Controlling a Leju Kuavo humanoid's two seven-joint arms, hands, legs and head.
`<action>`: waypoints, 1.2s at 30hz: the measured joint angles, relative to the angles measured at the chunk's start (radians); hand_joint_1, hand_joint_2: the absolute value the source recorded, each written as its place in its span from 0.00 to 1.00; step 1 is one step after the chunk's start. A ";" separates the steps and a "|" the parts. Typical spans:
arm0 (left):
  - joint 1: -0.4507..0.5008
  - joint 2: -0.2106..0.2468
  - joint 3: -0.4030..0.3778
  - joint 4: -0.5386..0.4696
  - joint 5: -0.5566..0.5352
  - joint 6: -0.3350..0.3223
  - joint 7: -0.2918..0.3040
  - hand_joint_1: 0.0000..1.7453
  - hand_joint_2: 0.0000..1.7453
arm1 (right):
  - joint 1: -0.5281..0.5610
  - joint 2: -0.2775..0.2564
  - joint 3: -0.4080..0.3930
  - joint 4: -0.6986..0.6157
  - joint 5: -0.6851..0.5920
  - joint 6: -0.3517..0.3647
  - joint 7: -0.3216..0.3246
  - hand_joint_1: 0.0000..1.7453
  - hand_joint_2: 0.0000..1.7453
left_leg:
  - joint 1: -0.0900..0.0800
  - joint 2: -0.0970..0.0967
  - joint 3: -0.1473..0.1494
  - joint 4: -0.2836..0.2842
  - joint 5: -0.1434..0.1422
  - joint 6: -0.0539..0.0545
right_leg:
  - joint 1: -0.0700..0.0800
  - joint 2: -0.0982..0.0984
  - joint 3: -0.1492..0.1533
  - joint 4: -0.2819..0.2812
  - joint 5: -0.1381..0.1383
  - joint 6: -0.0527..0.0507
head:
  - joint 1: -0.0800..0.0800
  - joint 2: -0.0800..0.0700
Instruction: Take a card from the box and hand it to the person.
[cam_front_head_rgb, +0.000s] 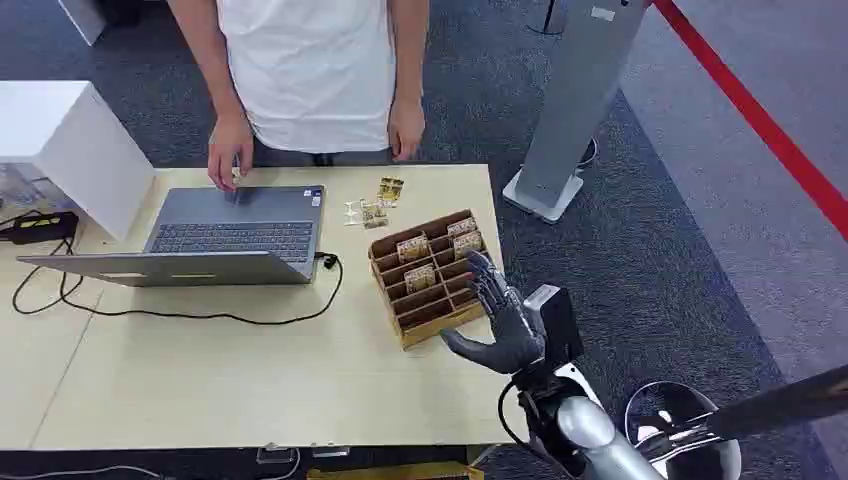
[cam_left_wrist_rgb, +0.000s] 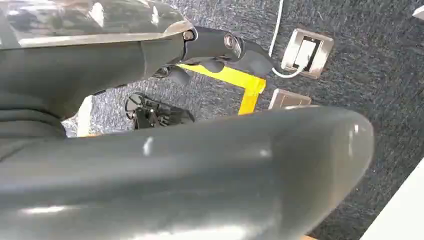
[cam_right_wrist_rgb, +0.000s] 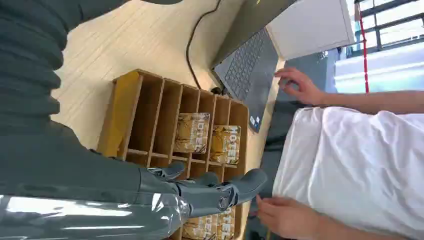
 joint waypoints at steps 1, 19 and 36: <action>0.000 0.000 0.000 0.000 0.000 0.000 0.000 0.00 0.00 | -0.002 0.000 0.000 0.000 0.004 0.000 0.000 0.00 1.00 | 0.000 0.000 0.000 0.000 0.000 0.000 | 0.000 0.000 0.000 0.000 0.000 0.000 | 0.000 0.000; -0.002 0.000 -0.002 0.000 -0.029 -0.029 -0.013 0.00 0.00 | -0.219 -0.013 0.040 0.061 1.025 -0.142 0.415 0.62 1.00 | 0.000 0.000 0.000 0.000 0.000 0.000 | 0.000 0.000 0.000 0.000 0.000 0.000 | -0.001 0.000; -0.015 0.001 -0.014 0.000 -0.041 -0.037 -0.002 0.00 0.00 | -0.419 0.001 0.140 0.395 1.172 -0.115 0.461 0.55 1.00 | 0.000 0.000 -0.001 0.000 0.000 0.000 | 0.000 0.000 0.000 0.000 0.000 0.000 | 0.000 0.000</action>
